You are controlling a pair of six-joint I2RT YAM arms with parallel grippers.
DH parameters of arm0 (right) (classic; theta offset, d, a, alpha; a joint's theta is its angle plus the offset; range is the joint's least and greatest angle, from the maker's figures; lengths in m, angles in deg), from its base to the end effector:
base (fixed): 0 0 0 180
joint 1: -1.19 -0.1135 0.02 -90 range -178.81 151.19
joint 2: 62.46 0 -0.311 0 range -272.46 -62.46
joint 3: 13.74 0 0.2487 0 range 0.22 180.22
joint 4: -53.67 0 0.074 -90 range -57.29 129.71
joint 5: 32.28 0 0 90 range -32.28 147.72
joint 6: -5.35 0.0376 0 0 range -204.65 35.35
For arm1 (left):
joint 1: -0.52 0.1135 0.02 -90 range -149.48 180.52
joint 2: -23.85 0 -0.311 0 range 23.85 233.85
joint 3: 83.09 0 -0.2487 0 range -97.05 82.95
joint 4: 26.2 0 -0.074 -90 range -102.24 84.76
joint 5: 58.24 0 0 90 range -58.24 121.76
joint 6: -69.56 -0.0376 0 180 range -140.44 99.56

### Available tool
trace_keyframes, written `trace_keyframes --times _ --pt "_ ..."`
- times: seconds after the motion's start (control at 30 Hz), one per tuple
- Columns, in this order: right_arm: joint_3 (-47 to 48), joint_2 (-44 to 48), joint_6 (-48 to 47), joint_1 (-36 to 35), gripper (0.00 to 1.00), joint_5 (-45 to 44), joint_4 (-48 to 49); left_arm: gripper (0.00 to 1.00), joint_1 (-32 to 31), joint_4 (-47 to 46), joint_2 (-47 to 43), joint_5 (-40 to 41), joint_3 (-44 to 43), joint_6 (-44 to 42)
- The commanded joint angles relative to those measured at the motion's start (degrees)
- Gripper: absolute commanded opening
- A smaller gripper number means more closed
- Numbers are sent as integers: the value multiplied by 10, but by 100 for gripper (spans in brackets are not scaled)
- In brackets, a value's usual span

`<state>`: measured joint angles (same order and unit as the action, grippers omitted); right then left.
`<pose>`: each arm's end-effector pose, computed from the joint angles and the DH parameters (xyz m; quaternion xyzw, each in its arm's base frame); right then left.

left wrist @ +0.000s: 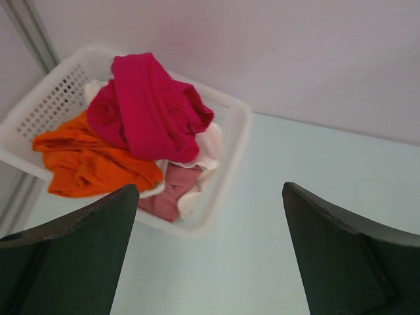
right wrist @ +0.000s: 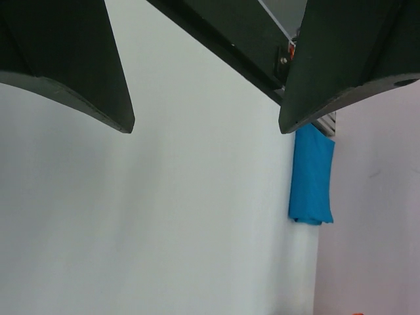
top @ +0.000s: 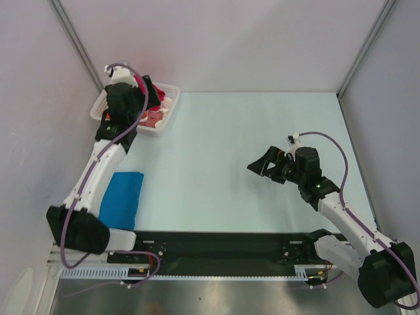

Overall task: Fold and stack the t-shirts
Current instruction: Grab the tshirt from the pile, then move the tshirt to the center of the board

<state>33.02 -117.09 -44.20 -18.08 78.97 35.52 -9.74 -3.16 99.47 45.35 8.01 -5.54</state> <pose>0.1695 0.0737 0.2852 0.0572 0.8374 0.3949 0.3737 0.2906 -0.0436 0.4531 -0.1069 0.7556 -0.0511 0.6442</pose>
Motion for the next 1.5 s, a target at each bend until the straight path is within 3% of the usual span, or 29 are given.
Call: trace_keyframes --times 0.0,0.13,0.47,0.6,0.67,0.7,0.73,0.9,1.17,1.33,1.37,1.47 --pt "18 11 -54 8 99 30 -26 97 18 11 112 35 -88 -147" --pt "10 19 -70 20 99 51 -35 100 32 77 240 82 -218 -142" --pt "-20 26 -81 70 99 96 -39 99 61 94 429 56 -342 -77" --pt "-26 44 -85 79 99 92 -57 70 64 89 437 33 -379 -79" --pt "-25 54 -83 81 99 92 -63 37 63 82 431 29 -388 -87" --pt "-24 56 -81 81 99 92 -64 7 63 95 423 28 -412 -88" --pt "-20 59 -76 81 99 94 -66 0 63 103 417 27 -424 -83" --pt "-7 71 -63 81 98 99 -78 0 60 115 305 -54 -428 -15" --pt "35 102 -73 80 98 67 -147 0 8 107 63 -312 -397 107" --pt "46 138 -67 82 98 53 -180 4 -83 75 -49 -344 -227 137" --pt "45 143 -65 81 98 51 -183 9 -92 64 -64 -346 -192 141" --pt "46 161 -61 82 98 50 -202 71 -104 71 -132 -371 -15 119"
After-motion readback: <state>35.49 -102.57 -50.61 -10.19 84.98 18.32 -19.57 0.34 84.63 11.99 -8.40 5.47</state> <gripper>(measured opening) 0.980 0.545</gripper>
